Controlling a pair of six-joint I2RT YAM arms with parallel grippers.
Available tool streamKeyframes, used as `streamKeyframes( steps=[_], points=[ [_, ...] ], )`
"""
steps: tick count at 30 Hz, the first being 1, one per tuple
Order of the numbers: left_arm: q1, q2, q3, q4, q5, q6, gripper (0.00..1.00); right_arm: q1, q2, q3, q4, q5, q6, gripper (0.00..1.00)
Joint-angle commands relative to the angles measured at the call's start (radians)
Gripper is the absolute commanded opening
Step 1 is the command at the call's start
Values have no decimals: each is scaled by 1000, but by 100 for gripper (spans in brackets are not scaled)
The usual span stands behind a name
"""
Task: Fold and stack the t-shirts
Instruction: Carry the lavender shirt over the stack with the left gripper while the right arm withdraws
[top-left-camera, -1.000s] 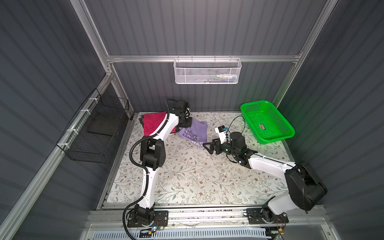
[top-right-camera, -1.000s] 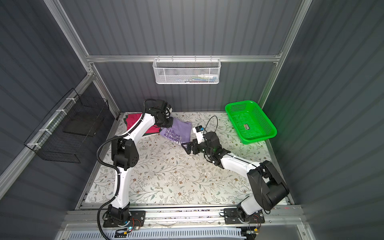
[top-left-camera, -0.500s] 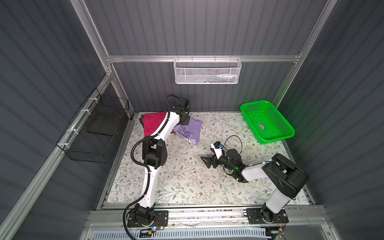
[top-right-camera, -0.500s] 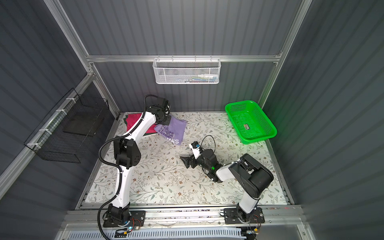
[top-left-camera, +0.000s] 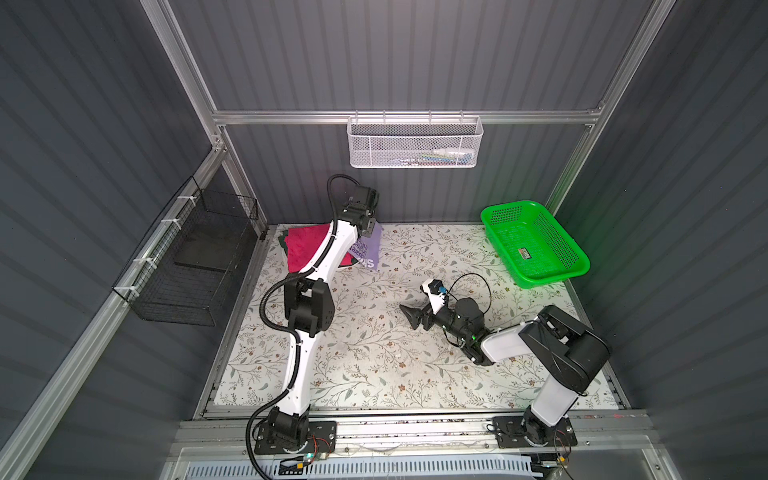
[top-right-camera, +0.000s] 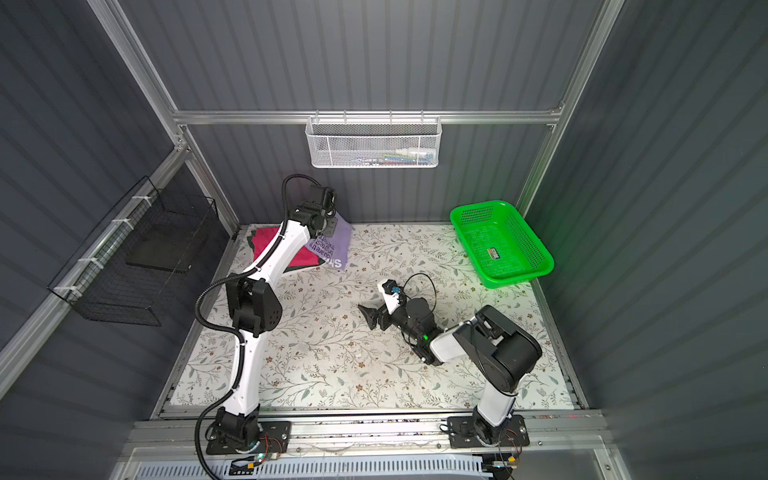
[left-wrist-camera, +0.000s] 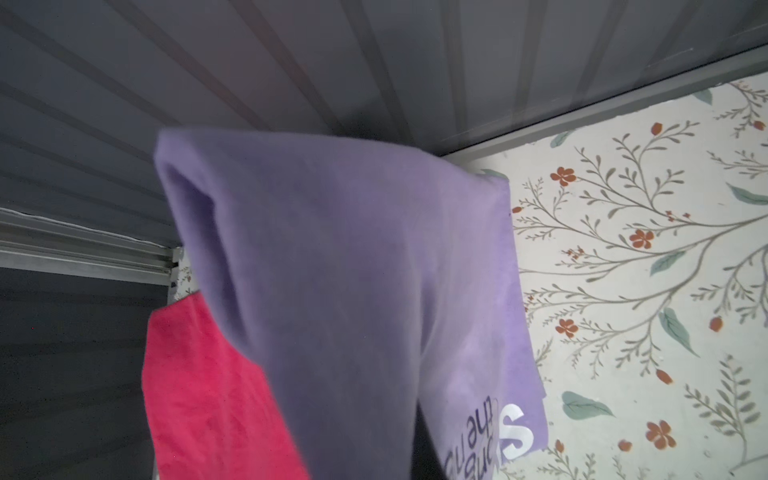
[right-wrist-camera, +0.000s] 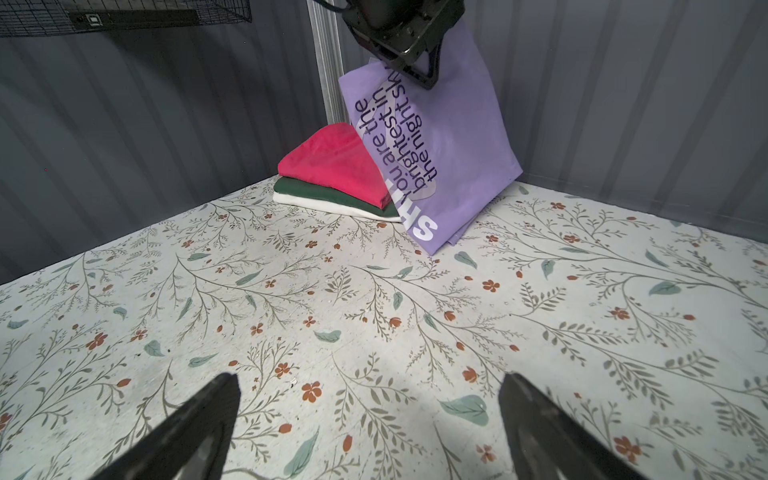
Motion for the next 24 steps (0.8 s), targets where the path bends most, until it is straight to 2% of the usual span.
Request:
streamKeyframes(
  steps=[1, 6, 24],
  points=[
    [13, 21, 64, 32, -60, 47, 0, 5, 9, 29, -13, -4, -7, 99],
    [47, 17, 80, 41, -67, 56, 0, 7, 12, 35, -26, -15, -3, 99],
    [162, -74, -36, 67, -1, 13, 0, 12, 27, 64, -76, -53, 2, 99]
  ],
)
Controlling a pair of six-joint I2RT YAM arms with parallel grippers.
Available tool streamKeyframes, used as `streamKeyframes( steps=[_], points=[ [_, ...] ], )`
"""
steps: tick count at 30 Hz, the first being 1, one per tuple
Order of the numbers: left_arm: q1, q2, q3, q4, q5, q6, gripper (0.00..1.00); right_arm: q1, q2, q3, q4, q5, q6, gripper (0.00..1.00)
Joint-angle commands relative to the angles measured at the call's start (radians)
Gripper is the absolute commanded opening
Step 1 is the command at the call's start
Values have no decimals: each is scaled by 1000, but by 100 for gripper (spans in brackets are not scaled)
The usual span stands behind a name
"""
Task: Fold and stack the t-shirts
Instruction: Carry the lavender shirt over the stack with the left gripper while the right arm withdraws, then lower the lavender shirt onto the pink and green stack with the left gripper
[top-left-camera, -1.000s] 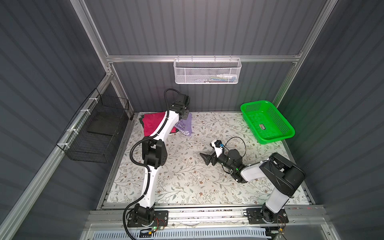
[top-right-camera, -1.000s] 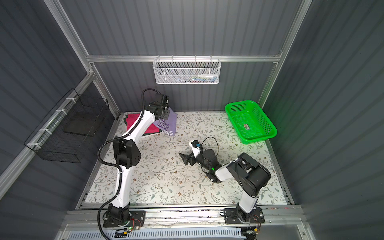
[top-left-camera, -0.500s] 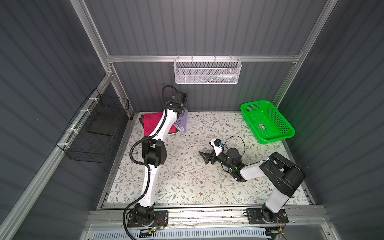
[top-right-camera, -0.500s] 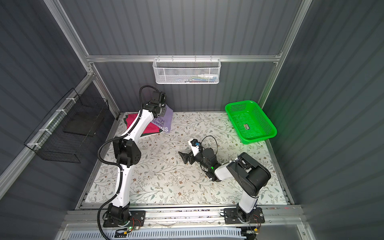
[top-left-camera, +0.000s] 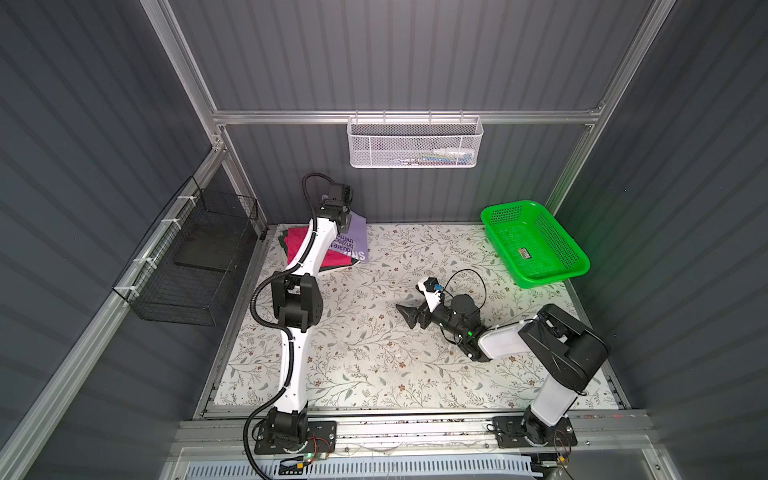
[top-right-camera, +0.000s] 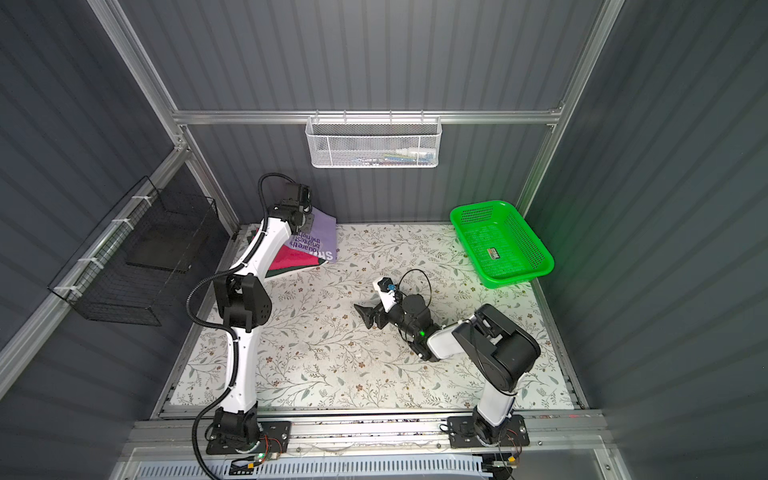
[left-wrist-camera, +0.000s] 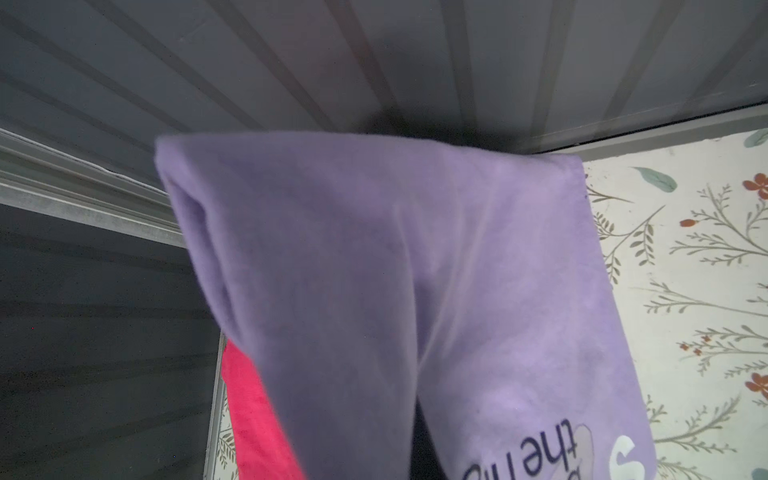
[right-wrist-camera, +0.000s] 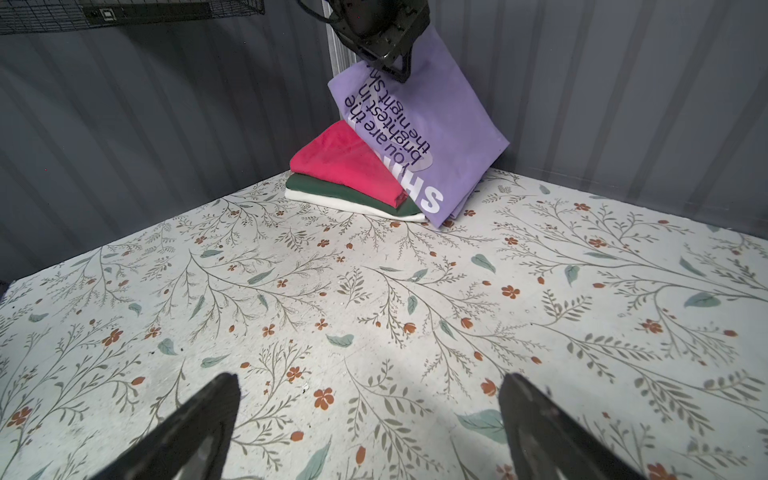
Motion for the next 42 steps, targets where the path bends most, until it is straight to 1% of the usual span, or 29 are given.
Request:
streamKeyframes(
  steps=[1, 15, 20, 26, 34, 38, 41, 42],
  points=[
    [20, -84, -16, 29, 9, -19, 0, 5, 20, 21, -13, -17, 2, 99],
    [126, -135, -132, 68, 57, -68, 0, 14, 29, 38, -38, -32, 2, 99],
    [159, -130, -149, 70, 80, -96, 0, 15, 35, 44, -46, -34, 2, 99],
    [181, -138, -177, 81, 71, -114, 0, 19, 38, 49, -52, -39, 2, 99],
    [199, -139, -207, 79, 95, -136, 0, 23, 42, 58, -64, -47, 5, 99],
    [201, -152, -239, 90, 71, -144, 0, 25, 45, 59, -68, -52, 3, 99],
    [202, -166, -247, 99, 23, -147, 12, 25, 47, 65, -72, -53, 5, 99],
    [202, -170, -247, 104, 5, -147, 18, 25, 47, 65, -74, -55, 5, 99]
  ],
)
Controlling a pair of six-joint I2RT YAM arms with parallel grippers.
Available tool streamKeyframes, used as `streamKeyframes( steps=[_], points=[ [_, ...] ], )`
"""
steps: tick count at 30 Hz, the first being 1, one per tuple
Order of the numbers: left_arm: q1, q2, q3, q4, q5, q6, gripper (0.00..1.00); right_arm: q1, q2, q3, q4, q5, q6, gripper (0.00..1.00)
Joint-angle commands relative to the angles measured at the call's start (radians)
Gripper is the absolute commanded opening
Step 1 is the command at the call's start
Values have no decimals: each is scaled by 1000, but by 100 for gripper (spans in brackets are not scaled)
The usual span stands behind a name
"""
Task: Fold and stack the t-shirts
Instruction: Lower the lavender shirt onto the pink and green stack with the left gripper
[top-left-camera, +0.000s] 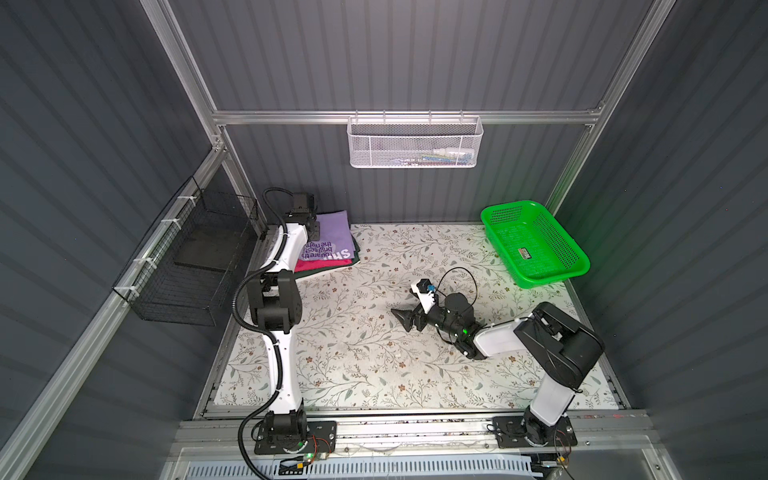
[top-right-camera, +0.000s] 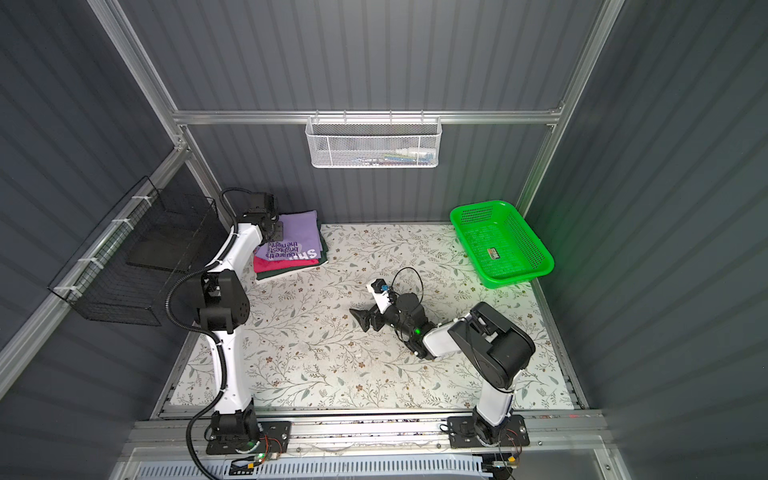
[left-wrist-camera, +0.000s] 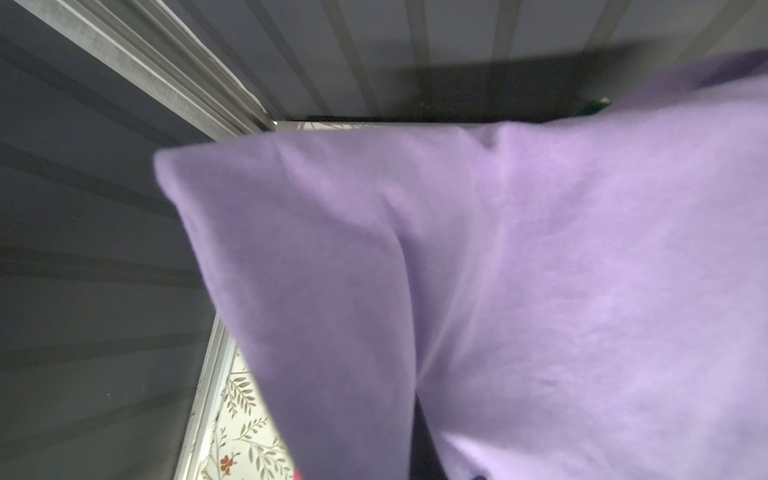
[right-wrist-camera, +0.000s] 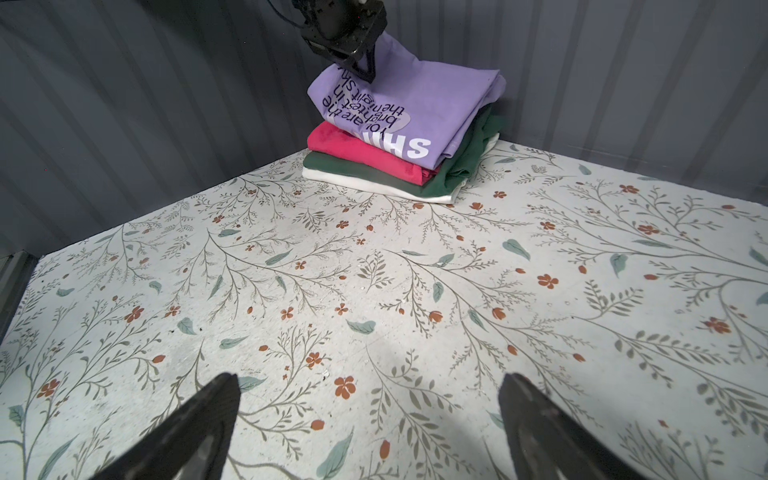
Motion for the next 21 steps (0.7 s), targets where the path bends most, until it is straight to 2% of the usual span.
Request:
streamKeyframes(
  steps=[1, 2, 7, 14, 21],
  points=[
    [12, -86, -7, 27, -84, -12, 26, 5, 17, 23, -11, -16, 6, 99],
    [12, -86, -6, 32, -101, -11, 31, 6, 17, 24, -14, -17, 6, 99],
    [17, -92, 18, 47, -171, -13, 39, 8, 17, 30, -25, -23, 5, 99],
    [17, -101, -49, 93, 50, -73, 36, 12, 20, 36, -39, -32, 5, 99],
    [56, 20, 31, 101, 76, -174, 30, 14, 25, 48, -61, -39, -2, 99]
  ],
)
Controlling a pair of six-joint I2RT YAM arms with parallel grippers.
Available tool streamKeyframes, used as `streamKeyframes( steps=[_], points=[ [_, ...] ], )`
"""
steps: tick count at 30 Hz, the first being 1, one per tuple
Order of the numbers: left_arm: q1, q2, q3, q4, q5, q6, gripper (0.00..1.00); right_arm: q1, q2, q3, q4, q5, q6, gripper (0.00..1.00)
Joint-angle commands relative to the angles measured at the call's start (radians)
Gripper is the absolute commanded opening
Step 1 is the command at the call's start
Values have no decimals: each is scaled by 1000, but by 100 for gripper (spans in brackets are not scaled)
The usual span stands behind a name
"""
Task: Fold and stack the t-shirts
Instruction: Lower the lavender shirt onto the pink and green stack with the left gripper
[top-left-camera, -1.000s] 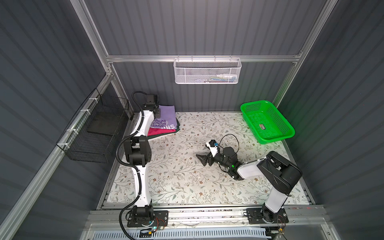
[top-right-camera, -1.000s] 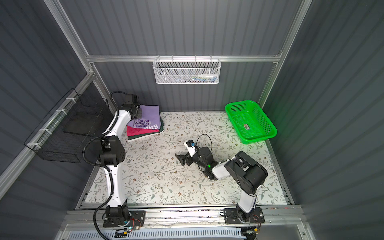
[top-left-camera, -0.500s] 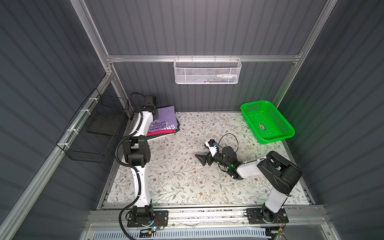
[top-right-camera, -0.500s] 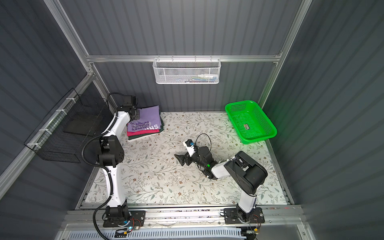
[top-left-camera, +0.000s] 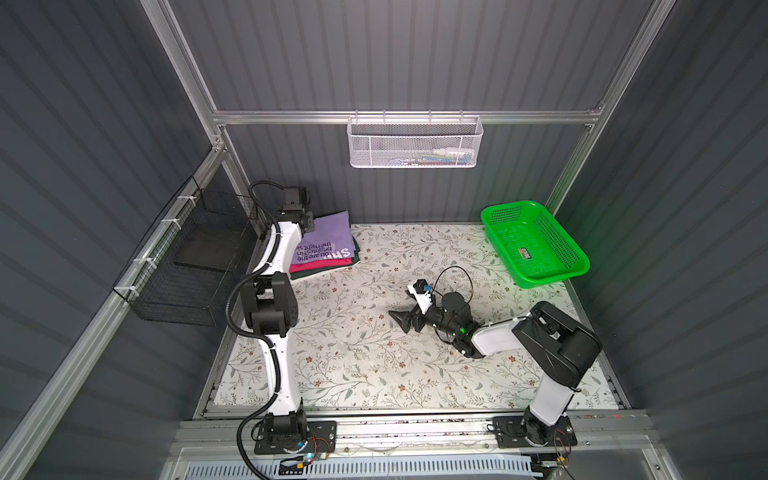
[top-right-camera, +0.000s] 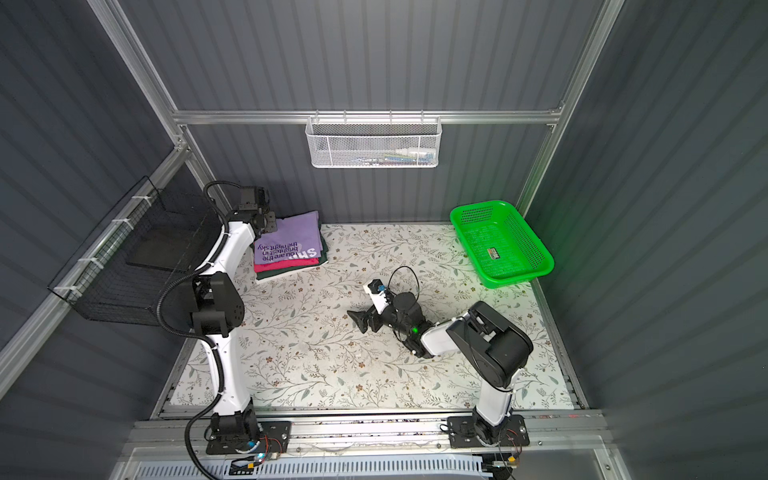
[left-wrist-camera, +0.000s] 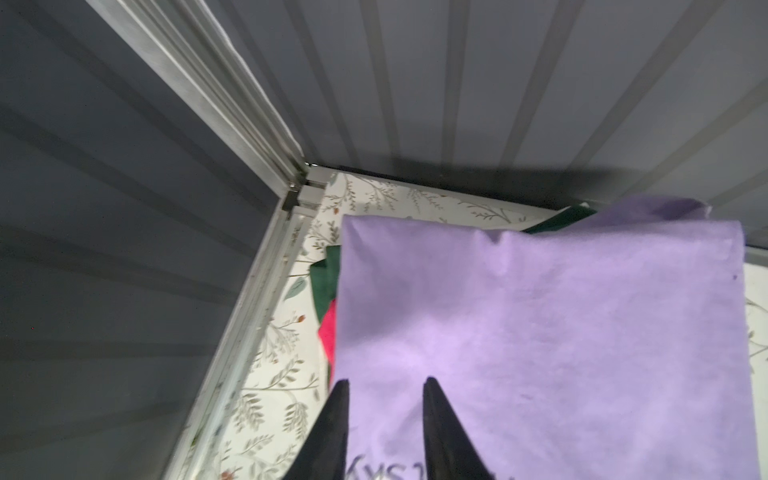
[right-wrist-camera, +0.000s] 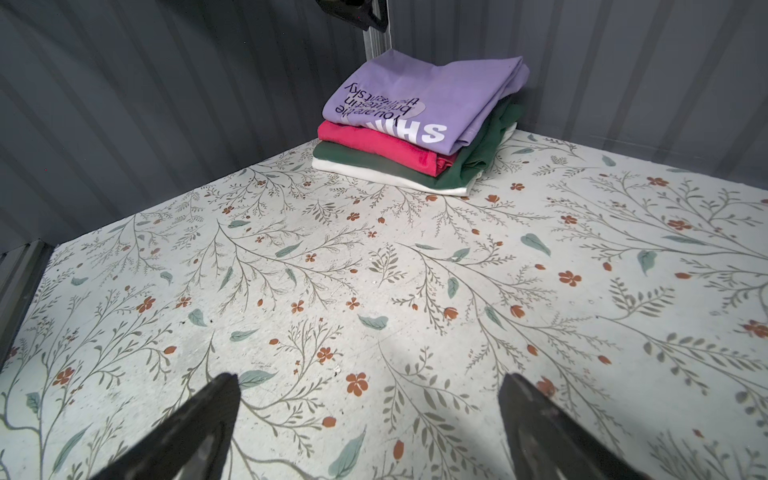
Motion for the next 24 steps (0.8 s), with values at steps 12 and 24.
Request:
streamKeyframes(
  steps=[12, 24],
  points=[
    [55, 93, -114, 124, 9, -91, 30, 17, 29, 45, -40, -31, 2, 99],
    [52, -101, -266, 314, 26, -58, 33, 29, 45, 67, -58, -44, 10, 99]
  ],
)
